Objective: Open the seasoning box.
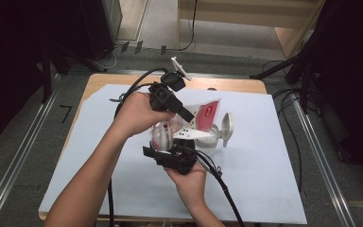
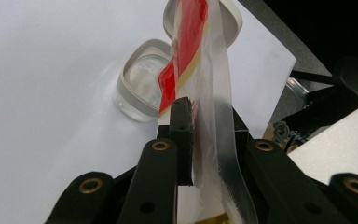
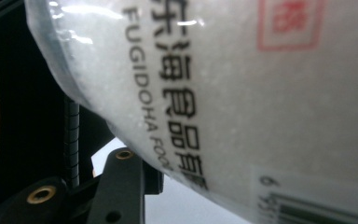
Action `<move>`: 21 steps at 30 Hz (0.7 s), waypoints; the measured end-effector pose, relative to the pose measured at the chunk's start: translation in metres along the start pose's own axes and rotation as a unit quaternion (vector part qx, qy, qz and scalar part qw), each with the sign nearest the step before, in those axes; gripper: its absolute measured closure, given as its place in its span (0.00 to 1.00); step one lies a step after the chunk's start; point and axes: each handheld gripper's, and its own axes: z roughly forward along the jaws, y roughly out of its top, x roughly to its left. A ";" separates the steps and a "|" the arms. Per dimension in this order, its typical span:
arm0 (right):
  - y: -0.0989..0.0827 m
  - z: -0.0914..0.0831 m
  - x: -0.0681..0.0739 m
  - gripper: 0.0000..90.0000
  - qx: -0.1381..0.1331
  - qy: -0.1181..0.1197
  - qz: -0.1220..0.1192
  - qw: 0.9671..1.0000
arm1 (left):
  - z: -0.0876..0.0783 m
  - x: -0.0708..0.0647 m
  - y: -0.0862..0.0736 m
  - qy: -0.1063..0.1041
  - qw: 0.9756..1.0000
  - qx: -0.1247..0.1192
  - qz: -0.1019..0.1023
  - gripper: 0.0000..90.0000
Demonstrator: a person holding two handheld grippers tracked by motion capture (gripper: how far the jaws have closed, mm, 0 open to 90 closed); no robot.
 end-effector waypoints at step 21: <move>0.005 0.004 0.004 0.70 -0.017 -0.005 0.015 1.000 | -0.004 0.002 0.006 0.000 1.000 0.010 0.020 0.90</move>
